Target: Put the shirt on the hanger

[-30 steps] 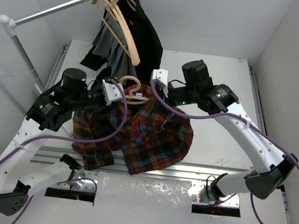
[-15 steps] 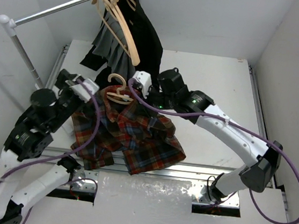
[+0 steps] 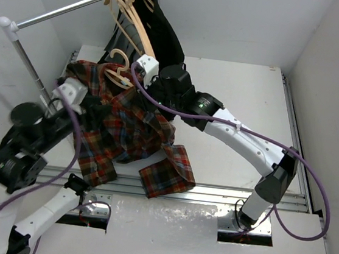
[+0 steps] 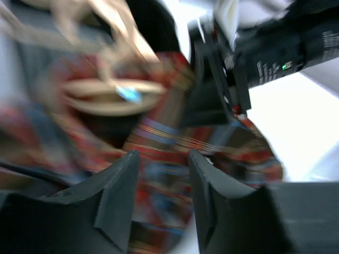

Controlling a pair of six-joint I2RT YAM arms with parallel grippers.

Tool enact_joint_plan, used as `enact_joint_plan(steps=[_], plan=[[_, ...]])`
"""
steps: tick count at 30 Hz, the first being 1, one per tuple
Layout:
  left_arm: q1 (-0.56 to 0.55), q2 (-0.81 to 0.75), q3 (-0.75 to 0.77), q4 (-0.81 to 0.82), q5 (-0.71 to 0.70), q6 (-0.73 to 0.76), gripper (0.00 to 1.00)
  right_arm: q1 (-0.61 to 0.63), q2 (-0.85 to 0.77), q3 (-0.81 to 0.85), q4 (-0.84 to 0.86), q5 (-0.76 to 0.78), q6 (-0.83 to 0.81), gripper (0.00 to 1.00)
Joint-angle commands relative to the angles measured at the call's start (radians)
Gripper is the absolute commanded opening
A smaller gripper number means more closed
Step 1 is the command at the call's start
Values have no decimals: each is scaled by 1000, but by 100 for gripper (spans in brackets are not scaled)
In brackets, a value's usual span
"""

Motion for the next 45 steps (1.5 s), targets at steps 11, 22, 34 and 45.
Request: enact_joint_plan(steps=[11, 22, 34, 45], plan=[[50, 233, -74, 298, 225, -666, 48, 19, -76, -77, 188, 52, 51, 0], [53, 155, -100, 304, -150, -609, 32, 22, -79, -100, 210, 33, 63, 0], [53, 163, -146, 317, -133, -680, 36, 41, -74, -100, 231, 49, 80, 0], [53, 183, -202, 375, -98, -735, 38, 91, -64, -70, 234, 72, 39, 0]])
